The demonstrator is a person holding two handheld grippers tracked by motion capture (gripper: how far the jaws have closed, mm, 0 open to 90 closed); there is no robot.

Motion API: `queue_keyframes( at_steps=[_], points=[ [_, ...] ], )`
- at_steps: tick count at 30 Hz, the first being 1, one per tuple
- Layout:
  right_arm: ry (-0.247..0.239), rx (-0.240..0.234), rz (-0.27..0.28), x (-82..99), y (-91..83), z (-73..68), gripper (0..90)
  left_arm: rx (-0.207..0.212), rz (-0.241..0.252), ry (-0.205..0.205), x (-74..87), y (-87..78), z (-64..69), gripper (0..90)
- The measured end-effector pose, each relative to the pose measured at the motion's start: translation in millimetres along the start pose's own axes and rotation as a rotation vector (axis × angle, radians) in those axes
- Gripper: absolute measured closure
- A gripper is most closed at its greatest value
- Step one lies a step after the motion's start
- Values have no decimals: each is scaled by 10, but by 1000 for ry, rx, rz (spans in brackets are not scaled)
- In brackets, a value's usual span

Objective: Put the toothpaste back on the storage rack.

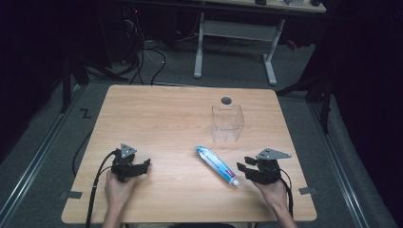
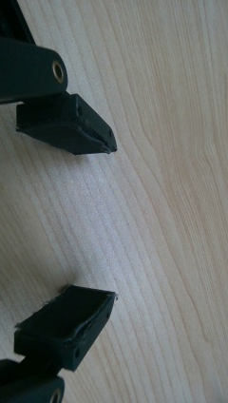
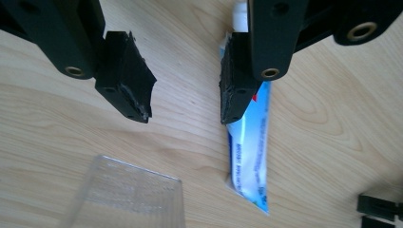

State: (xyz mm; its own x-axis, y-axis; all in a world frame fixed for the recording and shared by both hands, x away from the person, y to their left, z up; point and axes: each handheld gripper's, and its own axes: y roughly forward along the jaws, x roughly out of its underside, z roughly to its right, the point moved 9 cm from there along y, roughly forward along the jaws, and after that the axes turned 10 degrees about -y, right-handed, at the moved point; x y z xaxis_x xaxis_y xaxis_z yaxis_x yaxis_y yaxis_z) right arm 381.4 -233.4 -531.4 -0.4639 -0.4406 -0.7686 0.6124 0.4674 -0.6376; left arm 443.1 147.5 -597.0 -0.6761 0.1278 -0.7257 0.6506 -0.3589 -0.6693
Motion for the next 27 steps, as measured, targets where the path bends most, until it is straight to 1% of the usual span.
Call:
queue_keyframes(
  at_steps=[4,7,10,13,14,15,18,19,21,23,24,25,26,27],
  points=[
    [-36,-32,-12,-109,69,-100,541,0,-1,1,1,-1,1,251],
    [-66,-57,-40,-178,155,-182,531,0,-1,0,0,0,1,251],
    [-98,-69,-64,-235,256,-231,526,0,-1,1,1,-1,0,250],
    [-96,-82,-76,-285,336,-245,521,-1,1,-1,-1,1,0,251],
    [-96,-82,-76,-285,336,-245,521,-1,1,-1,-1,1,0,251],
    [-93,-91,-91,-305,383,-253,519,-1,1,-2,-1,1,0,251],
    [-91,-93,-101,-329,433,-257,503,-1,1,-1,-2,2,0,251],
    [-89,-99,-115,-360,491,-272,493,-2,1,-1,-2,2,0,252],
    [-93,-100,-119,-370,512,-276,491,-2,0,0,-2,2,0,252],
    [-95,-103,-147,-380,608,-291,476,-2,0,0,-2,2,0,252],
    [-95,-103,-147,-380,608,-291,476,-2,0,0,-2,2,0,252],
    [-93,-101,-161,-374,636,-298,469,-1,0,0,-2,2,0,252],
    [-103,-97,-180,-374,689,-322,460,-1,0,0,-2,2,0,252],
    [-103,-97,-180,-374,689,-322,460,-1,0,0,-2,2,0,252]
  ],
)
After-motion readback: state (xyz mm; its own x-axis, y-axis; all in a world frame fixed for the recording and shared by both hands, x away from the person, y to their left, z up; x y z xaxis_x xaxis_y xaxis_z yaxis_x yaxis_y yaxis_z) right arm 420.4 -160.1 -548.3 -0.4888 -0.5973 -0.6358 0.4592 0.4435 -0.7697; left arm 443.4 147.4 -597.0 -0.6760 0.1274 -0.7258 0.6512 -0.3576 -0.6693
